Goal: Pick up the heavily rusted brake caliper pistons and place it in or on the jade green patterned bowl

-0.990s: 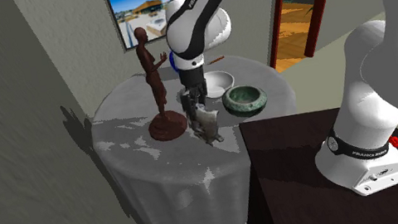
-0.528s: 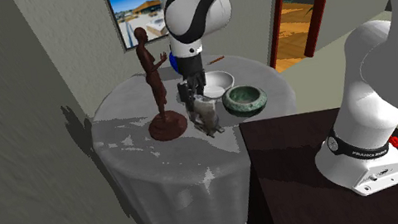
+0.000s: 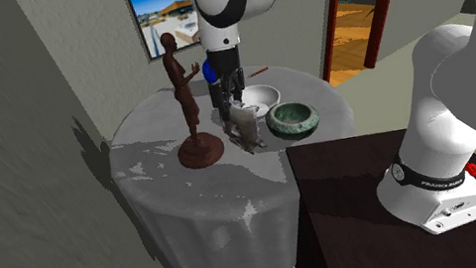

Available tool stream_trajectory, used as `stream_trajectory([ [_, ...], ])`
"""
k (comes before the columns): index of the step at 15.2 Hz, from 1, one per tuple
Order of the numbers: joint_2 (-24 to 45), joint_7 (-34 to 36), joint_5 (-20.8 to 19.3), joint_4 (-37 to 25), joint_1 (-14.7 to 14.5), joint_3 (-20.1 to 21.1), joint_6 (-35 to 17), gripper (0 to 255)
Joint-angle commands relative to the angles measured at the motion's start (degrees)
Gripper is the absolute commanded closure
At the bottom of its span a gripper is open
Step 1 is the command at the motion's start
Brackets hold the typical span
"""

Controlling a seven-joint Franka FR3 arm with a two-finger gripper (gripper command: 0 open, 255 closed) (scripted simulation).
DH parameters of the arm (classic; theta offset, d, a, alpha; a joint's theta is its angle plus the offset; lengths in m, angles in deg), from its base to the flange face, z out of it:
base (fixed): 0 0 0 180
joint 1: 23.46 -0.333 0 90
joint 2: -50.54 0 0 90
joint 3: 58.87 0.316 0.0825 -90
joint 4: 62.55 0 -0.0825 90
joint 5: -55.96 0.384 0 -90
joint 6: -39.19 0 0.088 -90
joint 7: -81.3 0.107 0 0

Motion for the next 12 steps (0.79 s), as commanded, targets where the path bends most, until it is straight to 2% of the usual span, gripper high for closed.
stream_trajectory([
  [1,-0.91,0.47,-0.44,-0.74,0.08,0.07,1.55,255],
  [10,-4.2,2.22,-1.83,-4.2,0.31,0.49,8.04,255],
  [12,-6.48,0.47,-3.24,-3.07,1.73,-0.84,9.32,255],
])
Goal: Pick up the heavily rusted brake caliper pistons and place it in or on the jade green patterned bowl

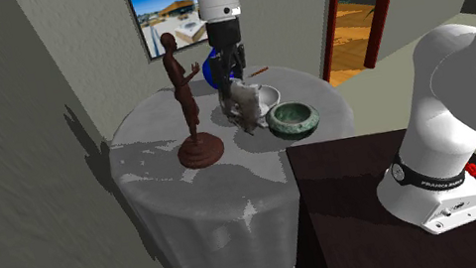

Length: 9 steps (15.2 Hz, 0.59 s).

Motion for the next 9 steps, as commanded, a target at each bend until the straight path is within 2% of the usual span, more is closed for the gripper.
stream_trajectory([
  [1,-2.27,-1.65,-1.4,1.17,1.38,-1.27,1.18,255],
  [9,-8.96,-9.63,-7.23,2.35,7.31,-7.18,7.02,255],
])
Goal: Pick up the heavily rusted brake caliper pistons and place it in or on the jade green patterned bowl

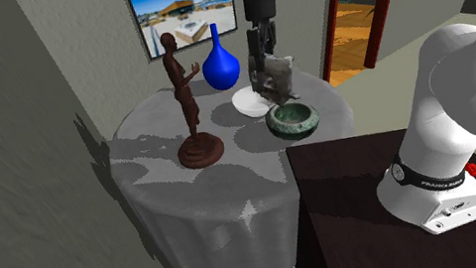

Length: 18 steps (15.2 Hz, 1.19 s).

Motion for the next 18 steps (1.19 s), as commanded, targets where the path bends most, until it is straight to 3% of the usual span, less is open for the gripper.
stream_trajectory([
  [1,-1.5,-2.08,-1.48,-0.18,1.45,-1.45,1.69,255],
  [5,-3.16,-7.08,-4.33,-1.67,4.35,-5.03,4.83,255],
  [18,0.92,-8.9,-3.86,5.32,4.03,-7.28,-5.96,255],
])
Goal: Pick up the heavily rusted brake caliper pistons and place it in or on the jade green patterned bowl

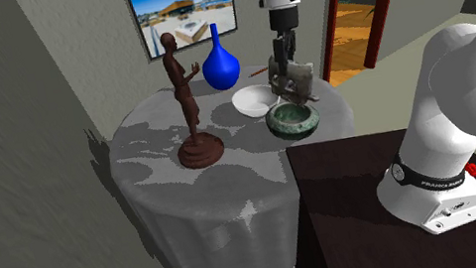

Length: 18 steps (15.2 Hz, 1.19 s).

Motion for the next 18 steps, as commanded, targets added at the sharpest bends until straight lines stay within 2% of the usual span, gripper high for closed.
stream_trajectory([
  [1,0.67,-0.31,0.14,0.85,-0.08,-0.32,-1.55,255],
  [9,5.02,-2.31,1.63,4.17,-0.83,-2.0,-8.82,255],
  [17,5.03,-2.33,1.65,4.17,-0.77,-1.95,-8.82,255],
  [18,4.86,-2.25,1.55,4.34,-0.72,-1.91,-8.84,0],
])
